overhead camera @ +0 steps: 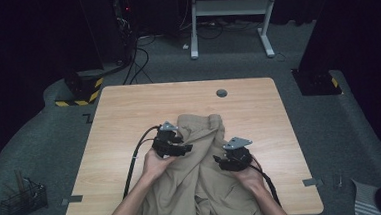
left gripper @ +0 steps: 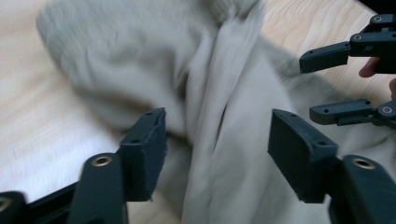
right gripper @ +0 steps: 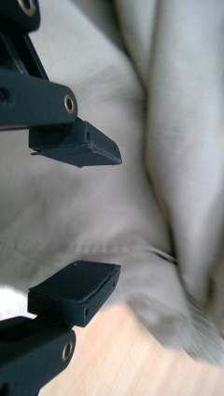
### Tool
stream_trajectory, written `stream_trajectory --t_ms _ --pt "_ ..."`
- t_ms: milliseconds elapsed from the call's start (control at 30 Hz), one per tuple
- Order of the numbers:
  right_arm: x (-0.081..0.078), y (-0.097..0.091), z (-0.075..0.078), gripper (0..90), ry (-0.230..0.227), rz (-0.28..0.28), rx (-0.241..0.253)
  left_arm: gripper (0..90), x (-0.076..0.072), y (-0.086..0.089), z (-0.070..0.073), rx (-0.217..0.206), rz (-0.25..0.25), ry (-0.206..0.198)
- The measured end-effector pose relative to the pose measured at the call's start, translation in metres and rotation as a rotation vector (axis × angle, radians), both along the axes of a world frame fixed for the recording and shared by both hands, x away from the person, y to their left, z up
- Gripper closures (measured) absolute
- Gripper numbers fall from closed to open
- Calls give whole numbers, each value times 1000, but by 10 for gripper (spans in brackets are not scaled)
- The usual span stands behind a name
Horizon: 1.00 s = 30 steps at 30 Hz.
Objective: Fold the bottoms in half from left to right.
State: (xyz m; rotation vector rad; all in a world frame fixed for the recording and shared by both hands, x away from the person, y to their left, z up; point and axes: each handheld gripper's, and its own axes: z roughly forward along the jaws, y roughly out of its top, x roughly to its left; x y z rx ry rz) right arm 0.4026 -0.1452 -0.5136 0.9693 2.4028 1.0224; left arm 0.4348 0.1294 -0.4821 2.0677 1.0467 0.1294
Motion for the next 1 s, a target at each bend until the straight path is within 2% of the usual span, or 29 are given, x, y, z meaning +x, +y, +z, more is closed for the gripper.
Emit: stream_trajectory --t_ms 67,167,300,367,567,667,733,833,900,967,1000 --pt "2 4 -7 402 17 3 -19 455 0 2 -5 2 7 21" --pt "3 5 -10 404 7 -4 5 607 0 2 -9 -1 4 32" --pt "8 10 -10 403 10 -23 12 811 5 0 -5 22 7 4" --pt "12 14 -10 404 7 -37 9 859 9 0 -3 26 22 -4" --pt "31 34 -10 409 -14 -82 -5 882 27 7 5 21 71 -23" --pt "42 45 -10 413 -12 -104 -2 883 39 14 17 10 111 -45" --pt "52 53 -10 413 -8 -117 1 883 47 16 27 -13 130 -59" --pt "66 64 -11 412 -7 -136 2 882 50 9 38 -40 113 -64" --pt "76 67 -11 411 2 -144 10 874 47 0 40 -24 86 -73" --pt "79 66 -10 410 15 -149 15 825 44 -5 38 -28 53 -61" --pt "78 64 -9 417 15 -154 1 780 43 -6 37 -37 39 -49"
